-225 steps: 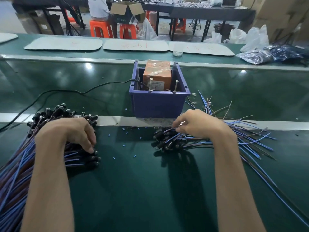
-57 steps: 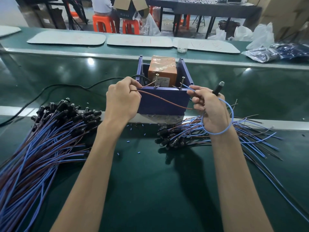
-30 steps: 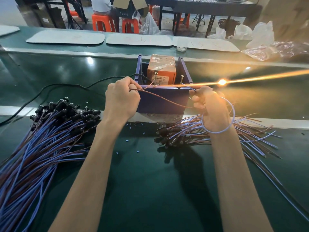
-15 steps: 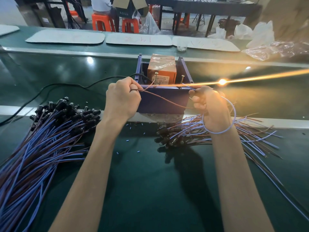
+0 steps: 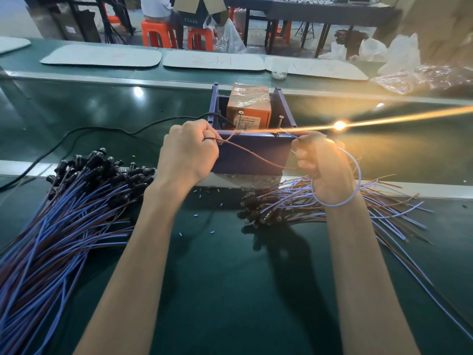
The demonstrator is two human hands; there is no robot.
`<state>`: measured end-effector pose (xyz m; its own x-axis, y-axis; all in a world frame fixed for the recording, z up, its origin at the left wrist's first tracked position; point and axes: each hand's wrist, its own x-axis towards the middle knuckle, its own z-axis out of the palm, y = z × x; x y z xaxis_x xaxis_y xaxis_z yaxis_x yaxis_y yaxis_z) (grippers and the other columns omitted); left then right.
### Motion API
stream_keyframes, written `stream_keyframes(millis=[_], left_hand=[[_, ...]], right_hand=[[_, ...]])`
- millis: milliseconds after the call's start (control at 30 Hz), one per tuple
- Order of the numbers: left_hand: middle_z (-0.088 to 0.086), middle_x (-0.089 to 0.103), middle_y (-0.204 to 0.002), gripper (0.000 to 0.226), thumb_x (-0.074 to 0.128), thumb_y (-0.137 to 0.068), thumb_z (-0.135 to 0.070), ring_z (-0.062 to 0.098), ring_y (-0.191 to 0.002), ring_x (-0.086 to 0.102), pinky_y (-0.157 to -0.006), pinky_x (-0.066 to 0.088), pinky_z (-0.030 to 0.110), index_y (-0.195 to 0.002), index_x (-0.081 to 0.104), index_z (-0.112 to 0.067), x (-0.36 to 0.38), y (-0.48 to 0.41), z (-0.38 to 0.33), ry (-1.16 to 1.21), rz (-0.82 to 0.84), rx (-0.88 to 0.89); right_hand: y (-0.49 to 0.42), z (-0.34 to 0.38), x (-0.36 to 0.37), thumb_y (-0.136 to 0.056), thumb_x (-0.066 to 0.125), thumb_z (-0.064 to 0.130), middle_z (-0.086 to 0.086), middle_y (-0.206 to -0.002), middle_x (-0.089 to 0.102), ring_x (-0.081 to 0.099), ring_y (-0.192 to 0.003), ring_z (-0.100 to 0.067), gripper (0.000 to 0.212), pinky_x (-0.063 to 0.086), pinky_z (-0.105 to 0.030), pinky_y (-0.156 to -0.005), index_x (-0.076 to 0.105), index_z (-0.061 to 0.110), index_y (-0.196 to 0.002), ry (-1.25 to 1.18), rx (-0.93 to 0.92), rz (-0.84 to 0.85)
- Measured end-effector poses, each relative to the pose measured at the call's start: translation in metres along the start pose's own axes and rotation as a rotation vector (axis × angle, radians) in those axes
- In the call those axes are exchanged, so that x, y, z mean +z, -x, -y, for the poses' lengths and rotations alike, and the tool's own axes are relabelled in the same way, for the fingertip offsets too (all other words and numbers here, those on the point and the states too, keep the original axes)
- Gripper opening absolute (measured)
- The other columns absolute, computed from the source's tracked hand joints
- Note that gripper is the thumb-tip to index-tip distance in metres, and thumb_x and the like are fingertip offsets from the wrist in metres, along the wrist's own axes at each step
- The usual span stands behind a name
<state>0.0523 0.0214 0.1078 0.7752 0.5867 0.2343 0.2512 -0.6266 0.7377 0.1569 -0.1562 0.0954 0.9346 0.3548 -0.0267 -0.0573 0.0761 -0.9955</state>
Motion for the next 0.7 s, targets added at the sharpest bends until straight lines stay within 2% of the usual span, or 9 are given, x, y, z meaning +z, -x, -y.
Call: stream_keyframes(millis=[100,200,300,400,467,533,633,700], left_hand=[[-0.006,0.068,-0.066,0.033,0.031,-0.067,-0.025,0.028,-0.080,0.065,-0.082,0.054,0.040,-0.068,0.064,-0.025,-0.007,0.000,-0.001,-0.084,0.151,-0.034],[-0.006,0.070,-0.077,0.025,0.041,-0.081,-0.016,0.027,-0.088,0.065,-0.084,0.053,0.040,-0.074,0.062,-0.028,-0.011,-0.001,-0.001,-0.235,0.355,-0.046],[-0.006,0.070,-0.087,0.026,0.041,-0.084,-0.012,0.024,-0.091,0.064,-0.087,0.052,0.039,-0.081,0.059,-0.031,-0.013,0.000,0.001,-0.343,0.491,-0.029],[-0.004,0.069,-0.092,0.028,0.040,-0.085,-0.011,0.024,-0.092,0.063,-0.089,0.051,0.040,-0.086,0.059,-0.032,-0.013,-0.001,0.002,-0.368,0.519,-0.013],[-0.004,0.069,-0.092,0.029,0.040,-0.084,-0.011,0.025,-0.091,0.063,-0.088,0.051,0.041,-0.082,0.059,-0.033,-0.011,-0.001,0.003,-0.351,0.494,-0.001],[-0.002,0.068,-0.093,0.030,0.040,-0.083,-0.012,0.027,-0.090,0.064,-0.088,0.051,0.042,-0.077,0.057,-0.035,-0.010,-0.002,0.003,-0.326,0.451,0.015],[-0.001,0.068,-0.097,0.028,0.043,-0.083,-0.014,0.027,-0.091,0.064,-0.090,0.051,0.041,-0.076,0.056,-0.038,-0.009,-0.003,0.004,-0.310,0.432,0.029],[-0.003,0.066,-0.099,0.022,0.048,-0.085,-0.017,0.026,-0.094,0.063,-0.092,0.050,0.041,-0.085,0.057,-0.038,-0.009,-0.004,0.006,-0.316,0.448,0.037]], right_hand=[[-0.003,0.001,0.003,-0.093,0.045,-0.002,0.001,-0.058,0.043,0.030,-0.040,-0.003,0.020,0.020,-0.013,-0.034,0.064,0.000,-0.090,-0.124,0.000,-0.060],[-0.003,-0.002,0.000,-0.092,0.050,0.000,0.006,-0.051,0.036,0.025,-0.040,-0.003,0.017,0.018,-0.013,-0.035,0.067,0.002,-0.090,-0.045,-0.035,-0.011],[-0.002,-0.003,-0.006,-0.091,0.056,0.004,0.011,-0.047,0.034,0.023,-0.038,-0.002,0.015,0.019,-0.012,-0.035,0.069,0.008,-0.086,0.032,-0.076,0.027],[-0.001,-0.001,-0.007,-0.087,0.064,0.008,0.011,-0.046,0.048,0.028,-0.037,-0.001,0.009,0.022,-0.011,-0.035,0.069,0.012,-0.081,0.093,-0.082,0.018],[-0.002,0.001,-0.009,-0.084,0.068,0.006,0.008,-0.054,0.059,0.036,-0.038,-0.001,0.006,0.026,-0.011,-0.036,0.070,0.012,-0.084,0.134,-0.076,-0.031],[-0.003,0.003,-0.009,-0.085,0.062,-0.004,0.004,-0.067,0.065,0.043,-0.042,0.000,0.019,0.031,-0.011,-0.039,0.069,0.009,-0.097,0.184,-0.067,-0.063],[-0.002,0.008,-0.007,-0.090,0.045,-0.008,0.004,-0.076,0.057,0.043,-0.052,-0.002,0.034,0.032,-0.009,-0.040,0.064,0.012,-0.110,0.218,-0.030,-0.118],[-0.002,0.013,-0.007,-0.096,0.045,0.006,0.005,-0.071,0.046,0.036,-0.054,-0.003,0.025,0.029,-0.011,-0.039,0.066,0.012,-0.108,0.197,-0.022,-0.205]])
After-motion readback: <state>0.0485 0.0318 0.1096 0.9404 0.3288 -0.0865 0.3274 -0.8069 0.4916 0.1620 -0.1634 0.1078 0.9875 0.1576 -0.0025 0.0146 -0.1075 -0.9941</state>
